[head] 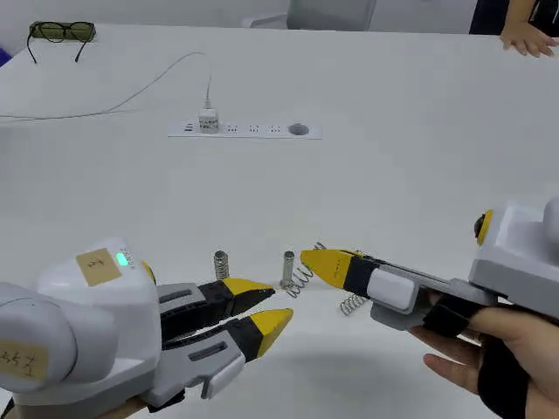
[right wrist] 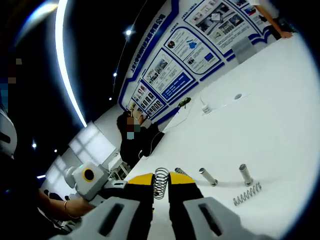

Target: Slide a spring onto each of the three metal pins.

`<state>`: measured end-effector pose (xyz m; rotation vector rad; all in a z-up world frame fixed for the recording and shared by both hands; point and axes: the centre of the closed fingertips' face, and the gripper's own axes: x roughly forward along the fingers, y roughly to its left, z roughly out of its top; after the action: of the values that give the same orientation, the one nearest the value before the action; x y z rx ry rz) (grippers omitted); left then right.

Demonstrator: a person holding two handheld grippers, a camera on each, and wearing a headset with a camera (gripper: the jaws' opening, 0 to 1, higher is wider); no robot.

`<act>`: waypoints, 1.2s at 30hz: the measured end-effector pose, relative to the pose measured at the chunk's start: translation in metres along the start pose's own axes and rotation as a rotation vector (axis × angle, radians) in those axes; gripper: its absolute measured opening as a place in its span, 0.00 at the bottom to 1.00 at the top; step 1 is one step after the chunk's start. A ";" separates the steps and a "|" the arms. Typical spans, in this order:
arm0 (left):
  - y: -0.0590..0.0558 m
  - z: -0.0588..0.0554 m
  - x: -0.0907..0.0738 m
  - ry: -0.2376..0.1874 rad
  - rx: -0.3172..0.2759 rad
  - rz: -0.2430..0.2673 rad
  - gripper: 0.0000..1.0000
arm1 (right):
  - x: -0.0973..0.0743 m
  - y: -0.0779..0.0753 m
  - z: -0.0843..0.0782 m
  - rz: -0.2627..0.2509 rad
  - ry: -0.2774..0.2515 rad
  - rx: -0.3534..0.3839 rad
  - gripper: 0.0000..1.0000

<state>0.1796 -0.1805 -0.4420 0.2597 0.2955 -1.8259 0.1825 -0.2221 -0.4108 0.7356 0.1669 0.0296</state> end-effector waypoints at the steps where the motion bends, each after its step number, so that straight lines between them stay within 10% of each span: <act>1: 0.000 -0.002 0.000 0.009 0.002 0.006 0.20 | 0.000 -0.002 0.003 -0.006 -0.004 -0.015 0.11; 15: 0.002 -0.023 -0.003 0.101 -0.027 0.068 0.40 | 0.017 -0.020 0.019 -0.091 0.024 -0.269 0.12; 36: 0.005 -0.030 0.002 0.107 -0.076 0.099 0.66 | 0.046 -0.050 0.020 -0.201 0.089 -0.489 0.12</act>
<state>0.1850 -0.1737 -0.4710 0.3140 0.4192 -1.7019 0.2299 -0.2682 -0.4361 0.2272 0.3049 -0.0864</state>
